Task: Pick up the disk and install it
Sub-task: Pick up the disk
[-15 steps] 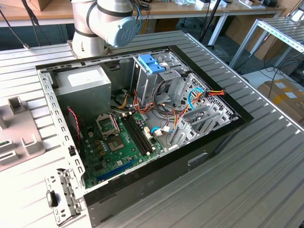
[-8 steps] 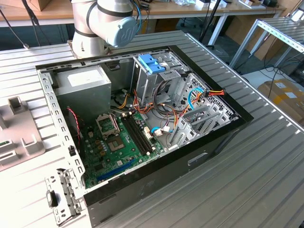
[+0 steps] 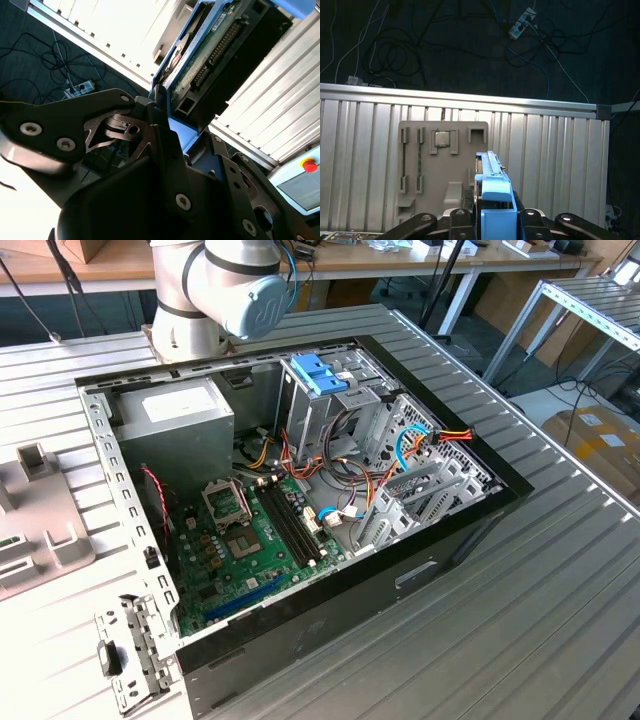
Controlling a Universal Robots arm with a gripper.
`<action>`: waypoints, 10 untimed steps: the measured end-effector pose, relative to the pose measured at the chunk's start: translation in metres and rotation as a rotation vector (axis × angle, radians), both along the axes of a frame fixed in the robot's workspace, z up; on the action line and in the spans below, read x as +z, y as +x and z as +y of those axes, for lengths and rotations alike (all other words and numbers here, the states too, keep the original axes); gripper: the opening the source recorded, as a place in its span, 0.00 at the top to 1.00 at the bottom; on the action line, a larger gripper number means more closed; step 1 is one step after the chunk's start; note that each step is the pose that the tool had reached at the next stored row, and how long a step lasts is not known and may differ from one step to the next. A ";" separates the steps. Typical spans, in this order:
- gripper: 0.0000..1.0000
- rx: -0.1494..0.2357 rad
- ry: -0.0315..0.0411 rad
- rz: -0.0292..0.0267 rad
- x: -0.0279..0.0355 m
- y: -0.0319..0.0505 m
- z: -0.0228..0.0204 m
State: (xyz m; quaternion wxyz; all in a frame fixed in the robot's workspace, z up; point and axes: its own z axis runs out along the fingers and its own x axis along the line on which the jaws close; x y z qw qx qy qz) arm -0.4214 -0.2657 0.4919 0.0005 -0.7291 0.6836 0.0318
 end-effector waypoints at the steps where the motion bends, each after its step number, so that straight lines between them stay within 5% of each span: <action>1: 0.63 0.000 0.0000 0.0000 0.0000 0.0002 0.0000; 10: 0.63 0.000 0.0000 0.0000 0.0000 0.0056 0.0000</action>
